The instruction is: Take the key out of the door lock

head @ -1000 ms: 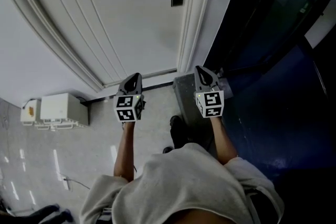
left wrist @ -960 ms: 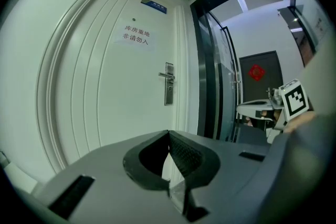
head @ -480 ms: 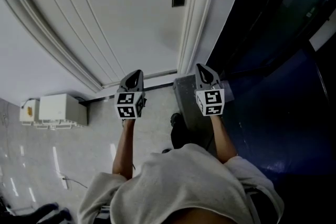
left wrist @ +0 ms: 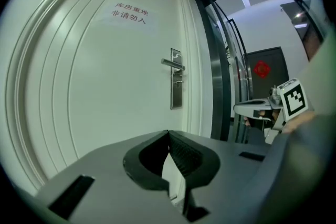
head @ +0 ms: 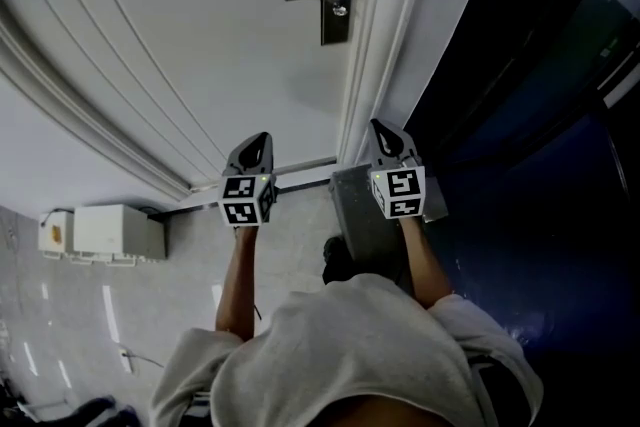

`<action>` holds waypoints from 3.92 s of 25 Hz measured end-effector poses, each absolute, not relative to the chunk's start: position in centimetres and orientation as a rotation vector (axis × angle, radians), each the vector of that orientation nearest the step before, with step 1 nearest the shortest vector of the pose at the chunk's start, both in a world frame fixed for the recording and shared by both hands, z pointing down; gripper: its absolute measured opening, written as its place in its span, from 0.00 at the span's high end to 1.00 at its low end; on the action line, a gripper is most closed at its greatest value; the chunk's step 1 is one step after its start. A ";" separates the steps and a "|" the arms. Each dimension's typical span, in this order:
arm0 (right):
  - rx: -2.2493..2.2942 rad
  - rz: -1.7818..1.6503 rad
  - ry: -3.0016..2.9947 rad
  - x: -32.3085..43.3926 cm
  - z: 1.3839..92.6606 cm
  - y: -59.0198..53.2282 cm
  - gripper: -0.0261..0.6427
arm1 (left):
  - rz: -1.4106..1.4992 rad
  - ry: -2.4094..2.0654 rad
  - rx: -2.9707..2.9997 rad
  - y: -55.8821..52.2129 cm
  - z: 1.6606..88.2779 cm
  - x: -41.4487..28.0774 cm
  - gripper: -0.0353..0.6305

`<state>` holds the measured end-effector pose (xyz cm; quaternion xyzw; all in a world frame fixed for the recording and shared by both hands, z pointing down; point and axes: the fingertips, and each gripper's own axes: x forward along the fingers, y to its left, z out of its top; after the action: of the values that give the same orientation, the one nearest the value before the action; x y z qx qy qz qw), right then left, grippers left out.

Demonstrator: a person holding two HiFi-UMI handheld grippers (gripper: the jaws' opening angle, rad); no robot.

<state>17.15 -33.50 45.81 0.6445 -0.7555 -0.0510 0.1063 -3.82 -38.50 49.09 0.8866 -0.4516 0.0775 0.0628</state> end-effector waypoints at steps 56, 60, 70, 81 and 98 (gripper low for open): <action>1.649 -0.612 -2.035 18.9 38.8 -53.3 0.93 | 0.213 -1.430 2.662 -55.0 47.0 -2.1 0.92; 1.538 -0.817 -1.845 18.6 37.8 -53.7 0.93 | 0.213 -1.414 2.665 -54.7 47.0 -1.8 0.92; 1.201 -1.219 -1.369 16.9 37.9 -54.1 0.93 | 0.207 -1.418 2.667 -54.2 46.9 -2.2 0.92; 1.165 -1.206 -1.325 17.0 37.9 -55.1 0.74 | 0.211 -1.422 2.670 -54.0 46.7 -2.7 0.92; 1.174 -1.290 -1.247 16.4 36.8 -58.0 0.89 | 0.221 -1.442 2.653 -54.5 46.9 -3.7 0.92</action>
<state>16.37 -57.98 36.76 0.4808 -0.5106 -0.5283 0.4785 -3.72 -54.45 46.89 0.8749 -0.4754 0.0727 0.0571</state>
